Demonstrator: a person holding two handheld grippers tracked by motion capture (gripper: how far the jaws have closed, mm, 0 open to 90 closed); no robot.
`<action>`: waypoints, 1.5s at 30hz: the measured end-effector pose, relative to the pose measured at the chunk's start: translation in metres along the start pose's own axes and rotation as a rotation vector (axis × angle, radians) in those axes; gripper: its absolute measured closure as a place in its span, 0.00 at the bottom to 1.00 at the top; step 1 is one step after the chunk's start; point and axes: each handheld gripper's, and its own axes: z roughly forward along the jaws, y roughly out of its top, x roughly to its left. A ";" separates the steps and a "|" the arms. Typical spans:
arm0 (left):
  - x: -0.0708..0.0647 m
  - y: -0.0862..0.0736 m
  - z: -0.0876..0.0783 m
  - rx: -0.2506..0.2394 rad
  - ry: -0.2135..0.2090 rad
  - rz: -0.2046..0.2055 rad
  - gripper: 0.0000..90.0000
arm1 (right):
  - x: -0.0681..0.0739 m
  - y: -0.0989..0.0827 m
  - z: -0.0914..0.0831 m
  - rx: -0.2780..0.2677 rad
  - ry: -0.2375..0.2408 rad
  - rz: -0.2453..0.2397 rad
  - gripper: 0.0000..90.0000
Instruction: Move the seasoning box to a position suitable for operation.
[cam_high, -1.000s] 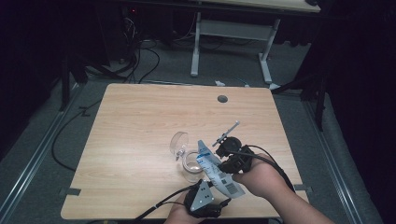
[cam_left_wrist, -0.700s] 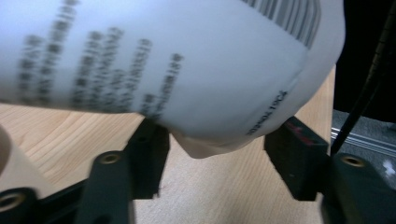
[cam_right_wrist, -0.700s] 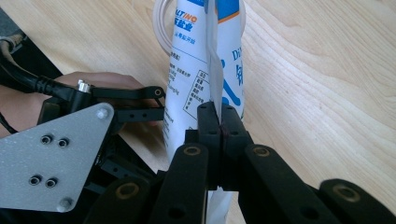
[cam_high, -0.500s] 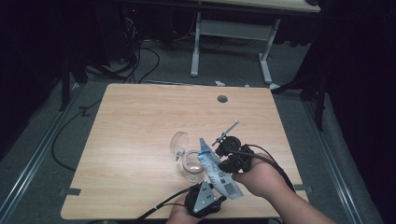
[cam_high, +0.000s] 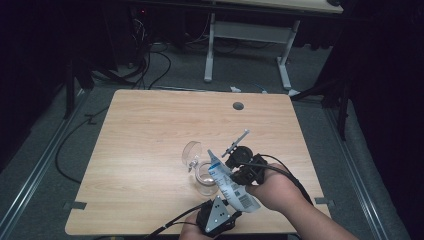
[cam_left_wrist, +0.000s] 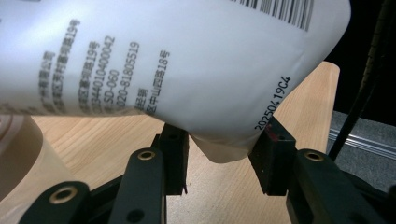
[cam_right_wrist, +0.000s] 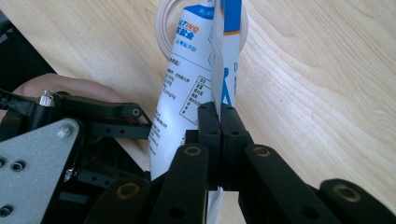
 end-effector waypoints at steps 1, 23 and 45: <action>0.000 0.001 0.000 -0.002 -0.001 -0.004 0.68 | 0.000 0.000 0.000 0.000 -0.003 -0.002 1.00; 0.003 0.007 -0.004 -0.016 0.009 -0.025 0.67 | -0.003 0.012 0.001 -0.011 -0.011 -0.032 1.00; 0.006 0.014 0.001 -0.025 0.004 -0.042 0.67 | -0.005 0.020 -0.002 -0.002 -0.031 -0.041 1.00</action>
